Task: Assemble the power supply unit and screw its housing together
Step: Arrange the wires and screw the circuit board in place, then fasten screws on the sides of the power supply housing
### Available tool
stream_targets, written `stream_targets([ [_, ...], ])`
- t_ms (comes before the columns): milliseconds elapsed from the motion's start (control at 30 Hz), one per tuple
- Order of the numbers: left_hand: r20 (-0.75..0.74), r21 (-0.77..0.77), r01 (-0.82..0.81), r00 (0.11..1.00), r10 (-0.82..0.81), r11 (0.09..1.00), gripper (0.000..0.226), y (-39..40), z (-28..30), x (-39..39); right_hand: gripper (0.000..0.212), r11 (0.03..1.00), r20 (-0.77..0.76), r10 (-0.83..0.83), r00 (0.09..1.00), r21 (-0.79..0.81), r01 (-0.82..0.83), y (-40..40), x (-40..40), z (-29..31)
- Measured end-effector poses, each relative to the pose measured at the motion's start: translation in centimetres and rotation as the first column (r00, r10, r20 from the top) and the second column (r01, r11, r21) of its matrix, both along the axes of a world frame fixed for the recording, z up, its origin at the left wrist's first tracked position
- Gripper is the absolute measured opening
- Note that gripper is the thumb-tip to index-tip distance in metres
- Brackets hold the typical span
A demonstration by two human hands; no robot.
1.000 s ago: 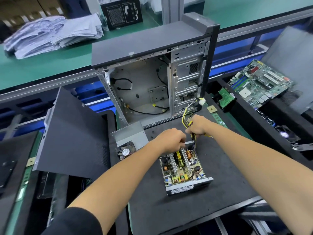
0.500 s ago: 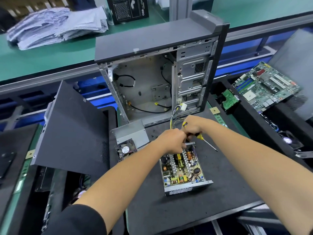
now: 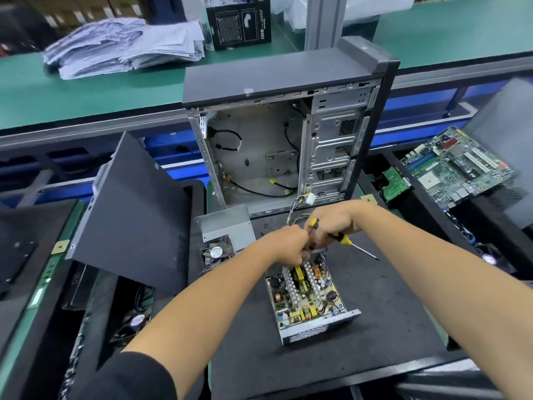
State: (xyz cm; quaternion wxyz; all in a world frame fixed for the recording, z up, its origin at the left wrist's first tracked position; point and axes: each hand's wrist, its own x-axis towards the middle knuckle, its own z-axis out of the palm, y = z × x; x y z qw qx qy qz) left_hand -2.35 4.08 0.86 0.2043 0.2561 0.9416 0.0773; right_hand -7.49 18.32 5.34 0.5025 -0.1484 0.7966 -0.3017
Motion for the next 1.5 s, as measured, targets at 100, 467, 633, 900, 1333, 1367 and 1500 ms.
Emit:
stream_targets([
  [100, 0.033, 0.049, -0.014, 0.999, 0.012, 0.999, 0.026, -0.9, 0.2, 0.4, 0.030, 0.997, -0.118, 0.032, 0.993, 0.070, -0.024, -0.6, 0.3, 0.1],
  [467, -0.072, 0.038, -0.589, 0.804, 0.590, 0.808, 0.018, -15.7, 0.0, 2.3, 0.020, 0.981, -0.671, 0.163, 0.723, 0.185, -0.050, -5.0, 1.1, 0.5],
  [633, 0.031, -0.034, -0.641, 0.767, 0.641, 0.767, 0.067, -18.6, -2.5, 3.9, 0.019, 0.984, -0.678, 0.173, 0.714, 0.154, -0.093, -6.3, 2.8, -0.2],
  [900, 0.096, -0.096, -0.612, 0.779, 0.620, 0.785, 0.074, -18.3, -4.5, 2.9, 0.016, 0.993, -0.679, 0.113, 0.726, 0.102, -0.060, -5.7, 3.5, -0.4],
  [1333, -0.068, 0.026, -0.640, 0.765, 0.640, 0.768, 0.043, -17.1, -1.3, 2.5, 0.015, 0.995, -0.701, 0.085, 0.709, 0.093, -0.027, -5.0, 3.8, 0.4],
  [1367, -0.077, 0.062, -0.645, 0.757, 0.648, 0.761, 0.035, -17.0, -0.6, 2.5, 0.016, 0.996, -0.701, 0.077, 0.709, 0.084, -0.026, -5.0, 3.9, 0.7],
  [1500, -0.091, 0.256, -0.648, 0.723, 0.685, 0.718, 0.028, -16.1, 3.0, 2.0, 0.015, 0.999, -0.724, 0.043, 0.688, 0.039, -0.022, -5.2, 4.2, 1.8],
])
